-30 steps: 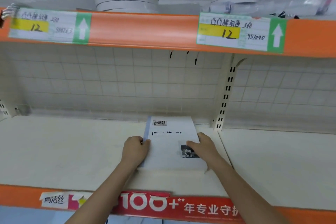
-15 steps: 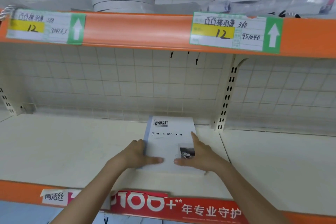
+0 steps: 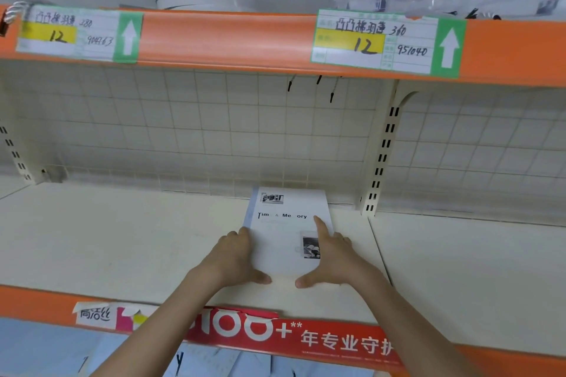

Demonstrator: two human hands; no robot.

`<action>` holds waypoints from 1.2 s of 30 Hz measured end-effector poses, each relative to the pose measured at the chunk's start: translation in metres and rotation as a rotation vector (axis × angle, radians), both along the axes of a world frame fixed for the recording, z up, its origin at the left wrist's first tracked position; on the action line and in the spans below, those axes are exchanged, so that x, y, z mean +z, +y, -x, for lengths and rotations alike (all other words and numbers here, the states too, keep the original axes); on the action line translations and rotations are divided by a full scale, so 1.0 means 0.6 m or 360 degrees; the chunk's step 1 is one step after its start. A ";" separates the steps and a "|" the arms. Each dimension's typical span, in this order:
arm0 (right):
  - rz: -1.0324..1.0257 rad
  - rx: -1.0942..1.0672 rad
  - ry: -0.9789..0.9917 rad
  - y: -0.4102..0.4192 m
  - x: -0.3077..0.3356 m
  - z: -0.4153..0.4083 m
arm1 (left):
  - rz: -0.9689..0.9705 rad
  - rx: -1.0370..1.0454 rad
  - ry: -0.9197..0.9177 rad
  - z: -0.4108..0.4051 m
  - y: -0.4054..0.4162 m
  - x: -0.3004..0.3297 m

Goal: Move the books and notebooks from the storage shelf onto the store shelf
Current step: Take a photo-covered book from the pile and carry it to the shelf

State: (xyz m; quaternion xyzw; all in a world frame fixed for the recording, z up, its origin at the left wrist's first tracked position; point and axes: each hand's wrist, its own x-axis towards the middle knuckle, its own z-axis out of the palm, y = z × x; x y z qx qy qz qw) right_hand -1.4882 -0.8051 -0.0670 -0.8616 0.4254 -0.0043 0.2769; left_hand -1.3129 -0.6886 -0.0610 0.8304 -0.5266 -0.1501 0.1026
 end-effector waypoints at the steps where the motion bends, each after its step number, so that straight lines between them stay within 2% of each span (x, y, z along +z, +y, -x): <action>1: 0.0003 -0.0003 0.0010 0.001 0.000 -0.001 | 0.0020 0.0006 0.0001 0.000 0.001 0.000; 7: 0.0027 -0.0002 0.0033 0.004 0.001 -0.002 | 0.0097 0.0060 0.0070 -0.001 0.003 -0.002; 14: 0.0003 0.0076 0.0109 0.008 0.012 0.000 | 0.0000 -0.0021 0.0040 0.003 0.013 0.002; 20: 0.0248 0.0328 0.0105 0.019 0.000 -0.045 | 0.0053 -0.0364 -0.0192 -0.006 0.021 -0.023; 26: 0.0413 0.0374 0.0243 0.031 -0.019 -0.085 | 0.0084 -0.0389 -0.0234 -0.016 0.028 -0.042; 32: 0.0474 0.0444 0.0175 0.050 0.005 -0.142 | 0.0131 -0.0210 -0.0259 -0.071 0.063 -0.024; 36: 0.0502 0.0551 0.0119 0.088 0.017 -0.210 | 0.0102 -0.0055 -0.0389 -0.136 0.121 -0.005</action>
